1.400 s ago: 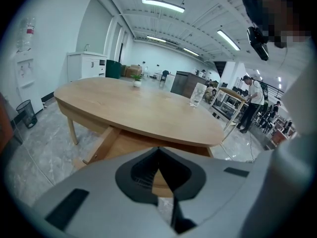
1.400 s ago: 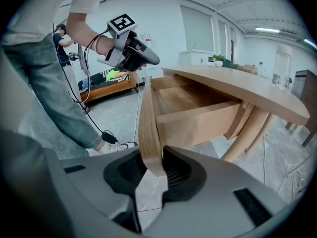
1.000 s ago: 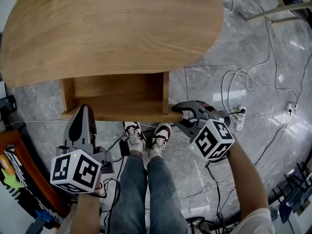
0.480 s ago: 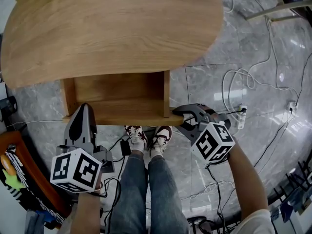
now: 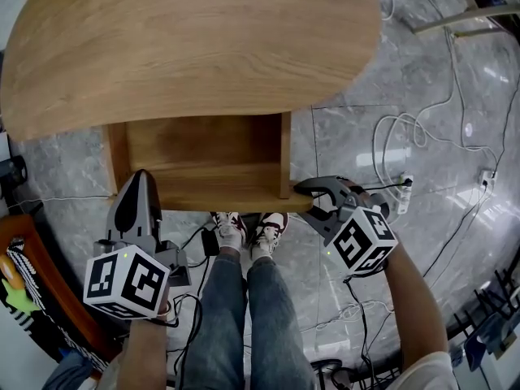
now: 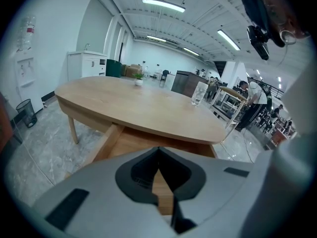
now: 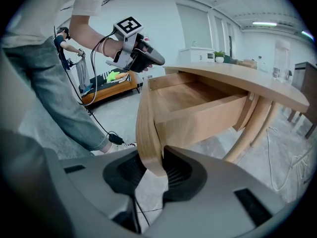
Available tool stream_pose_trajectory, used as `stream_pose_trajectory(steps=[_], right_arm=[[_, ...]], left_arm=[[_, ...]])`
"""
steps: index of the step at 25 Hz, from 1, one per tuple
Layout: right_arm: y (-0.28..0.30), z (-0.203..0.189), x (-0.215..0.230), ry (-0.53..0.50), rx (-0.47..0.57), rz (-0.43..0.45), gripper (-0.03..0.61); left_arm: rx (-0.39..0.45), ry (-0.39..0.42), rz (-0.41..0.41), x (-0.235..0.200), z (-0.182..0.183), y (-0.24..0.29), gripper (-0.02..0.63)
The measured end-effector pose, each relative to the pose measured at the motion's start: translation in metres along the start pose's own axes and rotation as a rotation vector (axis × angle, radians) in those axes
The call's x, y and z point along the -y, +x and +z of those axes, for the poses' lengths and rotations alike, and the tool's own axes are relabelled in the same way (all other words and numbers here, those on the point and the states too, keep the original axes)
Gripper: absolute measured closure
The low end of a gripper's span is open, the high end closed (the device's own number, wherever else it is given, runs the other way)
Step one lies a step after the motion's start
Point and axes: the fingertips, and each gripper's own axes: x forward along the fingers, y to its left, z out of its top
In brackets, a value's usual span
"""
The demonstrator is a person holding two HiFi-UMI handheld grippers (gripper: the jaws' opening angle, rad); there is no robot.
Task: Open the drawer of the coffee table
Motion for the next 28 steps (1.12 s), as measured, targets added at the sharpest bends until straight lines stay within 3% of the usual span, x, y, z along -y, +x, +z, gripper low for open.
stream_pose_trajectory(steps=[28], right_arm=[[0.021, -0.021, 0.0, -0.036, -0.066, 0.013, 0.474]], left_arm=[[-0.005, -0.006, 0.0, -0.016, -0.011, -0.001, 0.62]])
